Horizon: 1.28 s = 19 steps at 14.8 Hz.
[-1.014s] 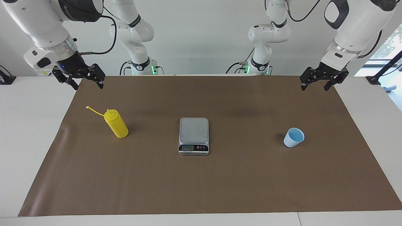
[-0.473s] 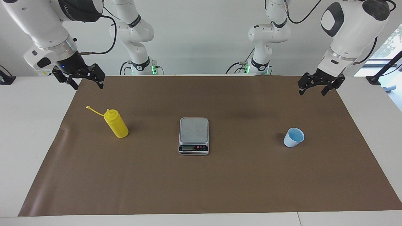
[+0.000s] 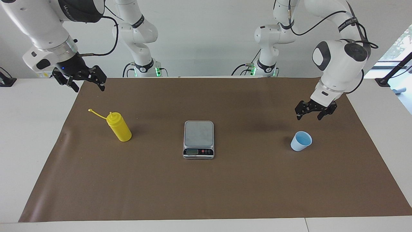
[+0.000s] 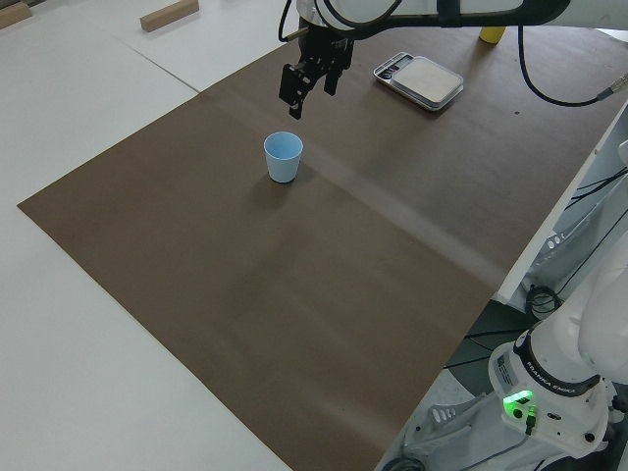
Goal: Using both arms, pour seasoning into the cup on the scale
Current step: 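Grasp the blue cup with the left gripper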
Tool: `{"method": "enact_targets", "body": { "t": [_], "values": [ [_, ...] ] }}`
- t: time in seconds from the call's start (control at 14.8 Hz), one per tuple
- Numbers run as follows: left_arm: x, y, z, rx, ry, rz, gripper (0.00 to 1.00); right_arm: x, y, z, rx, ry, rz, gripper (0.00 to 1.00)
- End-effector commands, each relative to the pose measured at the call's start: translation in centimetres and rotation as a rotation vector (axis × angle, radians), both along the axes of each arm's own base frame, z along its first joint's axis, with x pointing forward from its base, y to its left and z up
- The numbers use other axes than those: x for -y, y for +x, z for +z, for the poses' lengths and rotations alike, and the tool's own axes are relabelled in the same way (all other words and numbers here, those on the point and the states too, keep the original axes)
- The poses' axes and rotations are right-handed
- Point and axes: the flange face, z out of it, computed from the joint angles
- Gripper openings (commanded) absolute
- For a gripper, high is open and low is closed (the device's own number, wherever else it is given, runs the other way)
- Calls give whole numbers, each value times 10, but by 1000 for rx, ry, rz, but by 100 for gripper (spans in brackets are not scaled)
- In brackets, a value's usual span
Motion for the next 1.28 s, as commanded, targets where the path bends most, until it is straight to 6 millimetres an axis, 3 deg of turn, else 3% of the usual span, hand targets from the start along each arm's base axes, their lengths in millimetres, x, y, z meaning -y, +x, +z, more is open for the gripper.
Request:
{"method": "enact_targets", "body": {
  "t": [0.0,0.14,0.27,0.41,0.47,0.54,0.61,0.68,0.74,0.88,1.01,1.22],
  "values": [
    [-14,17,-42,38,-5,25,99,-2,-7,0,-12,0,-8,100],
    [-25,22,-64,61,-6,41,98,4,-8,-1,-13,0,-23,100],
    [-35,25,-85,77,-4,41,96,22,-7,0,4,11,-74,100],
    [-37,28,-108,84,-4,43,90,49,-5,4,53,139,-314,100],
    [-37,29,-113,92,-4,45,78,65,-6,0,45,180,-435,100],
    [-38,29,-117,95,-7,58,49,74,-5,-4,31,206,-539,100],
    [-40,29,-117,95,-10,75,2,84,-4,-8,20,230,-609,100],
    [-39,28,-117,91,-13,95,0,102,-1,-16,5,278,-674,100],
    [-39,27,-118,80,-17,133,0,139,0,-31,-17,367,-770,100],
    [-35,23,-116,51,-18,144,0,187,0,-51,-57,482,-924,100],
    [-32,18,-104,20,-16,138,0,213,-1,-72,-89,497,-994,100],
    [-16,11,-68,4,-16,121,0,250,-5,-108,-149,582,-1069,100]
  ]
}}
